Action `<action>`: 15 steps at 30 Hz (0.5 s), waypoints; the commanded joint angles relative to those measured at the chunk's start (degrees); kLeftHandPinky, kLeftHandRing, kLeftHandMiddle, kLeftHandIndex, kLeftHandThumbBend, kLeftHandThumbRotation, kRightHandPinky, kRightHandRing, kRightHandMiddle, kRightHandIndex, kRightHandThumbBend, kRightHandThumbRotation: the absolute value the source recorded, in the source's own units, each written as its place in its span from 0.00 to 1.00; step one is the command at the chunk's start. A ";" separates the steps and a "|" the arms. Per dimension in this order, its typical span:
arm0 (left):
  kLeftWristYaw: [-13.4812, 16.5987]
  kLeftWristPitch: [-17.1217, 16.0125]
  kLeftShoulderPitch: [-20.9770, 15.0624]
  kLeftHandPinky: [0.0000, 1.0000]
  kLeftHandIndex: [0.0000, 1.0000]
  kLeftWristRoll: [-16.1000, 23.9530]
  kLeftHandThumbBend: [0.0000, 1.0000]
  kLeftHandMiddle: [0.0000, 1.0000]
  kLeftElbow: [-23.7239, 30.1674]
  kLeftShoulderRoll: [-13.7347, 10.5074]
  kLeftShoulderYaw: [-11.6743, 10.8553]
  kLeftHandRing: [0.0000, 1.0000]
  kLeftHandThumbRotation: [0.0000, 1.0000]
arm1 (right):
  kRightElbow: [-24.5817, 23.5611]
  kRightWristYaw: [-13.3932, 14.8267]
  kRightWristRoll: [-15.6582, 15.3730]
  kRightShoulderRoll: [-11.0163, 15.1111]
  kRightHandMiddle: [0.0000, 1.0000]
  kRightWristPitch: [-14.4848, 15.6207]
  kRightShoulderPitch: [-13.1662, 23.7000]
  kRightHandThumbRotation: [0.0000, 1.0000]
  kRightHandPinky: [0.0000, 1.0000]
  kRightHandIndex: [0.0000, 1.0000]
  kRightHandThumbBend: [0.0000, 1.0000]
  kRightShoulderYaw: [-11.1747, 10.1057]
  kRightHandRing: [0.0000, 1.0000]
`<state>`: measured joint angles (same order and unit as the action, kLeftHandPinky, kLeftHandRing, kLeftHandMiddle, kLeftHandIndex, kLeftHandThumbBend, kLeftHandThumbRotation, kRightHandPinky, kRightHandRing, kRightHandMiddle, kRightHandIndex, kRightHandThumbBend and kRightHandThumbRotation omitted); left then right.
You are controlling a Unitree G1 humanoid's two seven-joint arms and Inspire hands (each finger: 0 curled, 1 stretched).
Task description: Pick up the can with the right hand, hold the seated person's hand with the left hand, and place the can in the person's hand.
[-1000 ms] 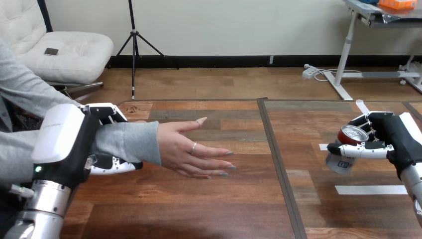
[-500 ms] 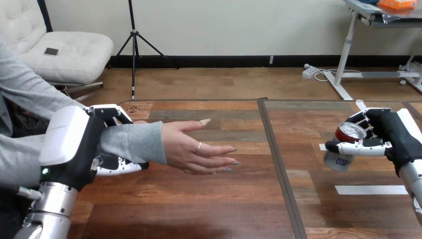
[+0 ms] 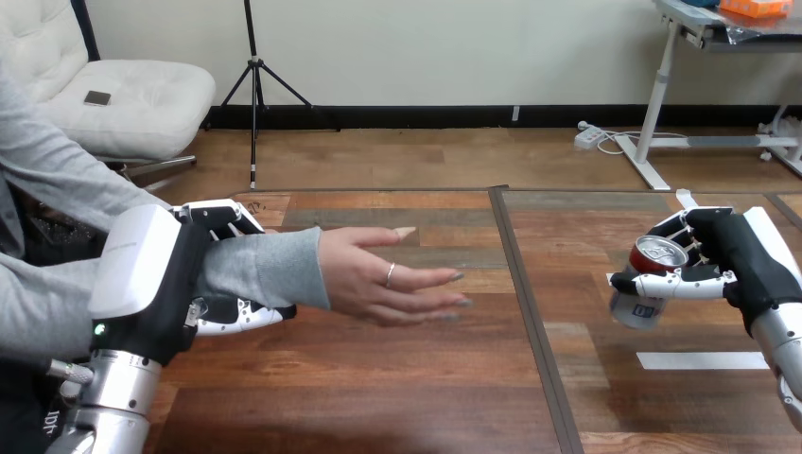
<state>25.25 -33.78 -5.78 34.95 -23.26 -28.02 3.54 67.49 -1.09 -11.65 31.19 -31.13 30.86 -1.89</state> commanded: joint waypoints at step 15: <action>1.84 -4.83 -6.37 0.20 0.39 -0.17 0.88 0.32 -2.24 1.84 1.20 0.24 0.00 | -4.97 -0.13 0.34 -3.18 0.42 -2.96 6.49 0.00 0.32 0.44 0.81 1.04 0.37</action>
<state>25.93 -37.19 -6.64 35.13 -25.92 -27.52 4.06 66.13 -0.69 -12.16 29.64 -31.18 30.94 -1.10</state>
